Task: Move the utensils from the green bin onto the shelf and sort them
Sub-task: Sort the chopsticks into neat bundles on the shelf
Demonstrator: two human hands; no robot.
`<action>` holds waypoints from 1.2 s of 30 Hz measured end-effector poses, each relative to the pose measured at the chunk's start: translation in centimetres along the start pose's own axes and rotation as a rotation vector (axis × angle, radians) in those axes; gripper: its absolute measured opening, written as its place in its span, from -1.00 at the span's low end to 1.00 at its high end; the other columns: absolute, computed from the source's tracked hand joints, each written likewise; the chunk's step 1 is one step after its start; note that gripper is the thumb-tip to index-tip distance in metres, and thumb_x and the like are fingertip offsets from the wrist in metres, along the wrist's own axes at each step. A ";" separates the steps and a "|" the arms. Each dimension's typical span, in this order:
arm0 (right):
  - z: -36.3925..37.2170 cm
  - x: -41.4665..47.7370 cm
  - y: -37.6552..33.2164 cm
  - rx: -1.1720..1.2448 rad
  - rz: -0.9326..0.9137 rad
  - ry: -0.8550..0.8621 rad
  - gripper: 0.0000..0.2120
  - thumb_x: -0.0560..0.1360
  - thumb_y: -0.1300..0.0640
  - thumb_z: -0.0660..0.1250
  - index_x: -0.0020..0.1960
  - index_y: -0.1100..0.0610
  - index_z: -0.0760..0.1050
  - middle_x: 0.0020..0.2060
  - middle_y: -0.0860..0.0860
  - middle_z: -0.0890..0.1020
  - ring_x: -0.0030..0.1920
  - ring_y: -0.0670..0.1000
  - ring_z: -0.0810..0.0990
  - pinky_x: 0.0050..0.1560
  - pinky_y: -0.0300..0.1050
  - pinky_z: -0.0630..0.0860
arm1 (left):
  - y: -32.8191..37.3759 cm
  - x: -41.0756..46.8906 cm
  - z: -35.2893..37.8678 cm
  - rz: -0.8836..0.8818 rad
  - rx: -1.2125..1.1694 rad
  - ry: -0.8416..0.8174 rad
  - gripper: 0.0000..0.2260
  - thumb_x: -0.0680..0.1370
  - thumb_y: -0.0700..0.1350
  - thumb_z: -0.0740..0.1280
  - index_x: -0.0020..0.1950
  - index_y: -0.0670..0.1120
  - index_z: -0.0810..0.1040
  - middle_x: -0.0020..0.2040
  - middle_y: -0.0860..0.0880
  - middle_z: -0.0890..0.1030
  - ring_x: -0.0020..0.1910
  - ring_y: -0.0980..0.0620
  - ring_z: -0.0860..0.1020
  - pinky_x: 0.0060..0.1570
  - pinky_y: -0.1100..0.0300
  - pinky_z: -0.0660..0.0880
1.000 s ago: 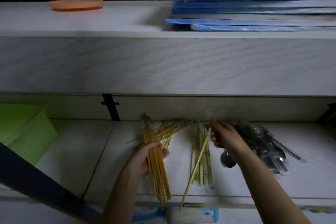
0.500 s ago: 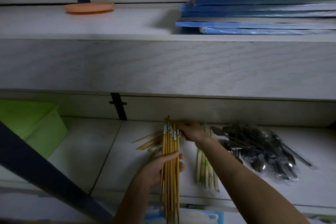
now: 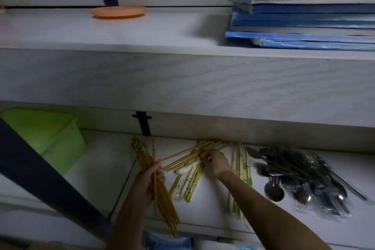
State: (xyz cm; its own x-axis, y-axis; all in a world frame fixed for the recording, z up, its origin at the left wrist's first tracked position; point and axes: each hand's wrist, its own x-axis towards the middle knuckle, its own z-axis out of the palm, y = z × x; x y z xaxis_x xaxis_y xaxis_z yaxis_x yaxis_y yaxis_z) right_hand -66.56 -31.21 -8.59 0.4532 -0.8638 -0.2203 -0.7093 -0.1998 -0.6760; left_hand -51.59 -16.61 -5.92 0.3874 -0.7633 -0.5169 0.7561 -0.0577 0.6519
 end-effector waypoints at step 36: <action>-2.6 4.9 -5.0 -0.794 -0.443 -0.165 -0.62 0.60 0.22 0.09 0.40 0.21 0.20 0.28 0.20 0.41 0.14 0.23 0.53 0.01 0.05 0.46 | 1.5 0.3 -3.2 0.009 -0.078 0.141 -0.75 0.57 -0.25 0.21 -0.31 -0.10 0.32 -0.59 0.03 0.40 -0.65 0.16 0.39 -0.59 0.41 0.39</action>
State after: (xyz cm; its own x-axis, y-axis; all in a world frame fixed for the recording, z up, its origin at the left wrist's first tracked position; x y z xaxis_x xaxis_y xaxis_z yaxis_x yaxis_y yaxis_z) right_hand -62.18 -35.60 -4.42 0.7994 -0.5680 -0.1957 -0.5873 -0.8075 -0.0551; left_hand -48.69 -14.86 -6.90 0.4606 -0.6654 -0.5874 0.7887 0.0033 0.6147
